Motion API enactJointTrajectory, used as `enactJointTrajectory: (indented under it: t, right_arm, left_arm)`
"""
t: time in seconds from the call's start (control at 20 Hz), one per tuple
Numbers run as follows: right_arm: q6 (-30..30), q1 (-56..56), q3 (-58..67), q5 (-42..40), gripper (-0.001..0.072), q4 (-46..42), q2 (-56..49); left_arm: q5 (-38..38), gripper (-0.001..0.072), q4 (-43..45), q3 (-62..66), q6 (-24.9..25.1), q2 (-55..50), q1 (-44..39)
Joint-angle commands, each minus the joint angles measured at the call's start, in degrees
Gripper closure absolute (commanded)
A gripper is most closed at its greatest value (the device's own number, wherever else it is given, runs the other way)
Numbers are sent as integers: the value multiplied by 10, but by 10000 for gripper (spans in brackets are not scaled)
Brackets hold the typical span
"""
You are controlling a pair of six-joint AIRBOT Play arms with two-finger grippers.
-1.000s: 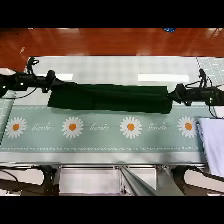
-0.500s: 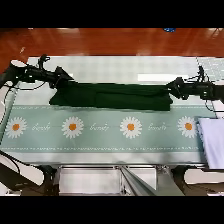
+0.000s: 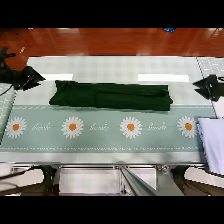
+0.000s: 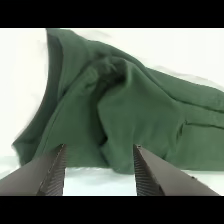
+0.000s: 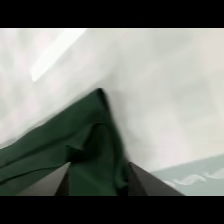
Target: Fold the shirts.
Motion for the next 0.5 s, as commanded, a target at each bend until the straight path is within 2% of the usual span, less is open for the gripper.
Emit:
enactJointTrajectory:
  t: [0.0, 0.15, 0.45]
  right_arm:
    - [9, -10, -66, -42, 300, -4, 4]
    - [2, 15, -65, -29, 299, 7, -58]
    - [-3, 92, -19, -8, 299, 49, -165]
  left_arm:
    - [114, 200, -2, -170, 54, 165, -47]
    - [129, 200, -2, -237, 54, 212, -98]
    - [155, 200, -11, -242, 48, 201, -142]
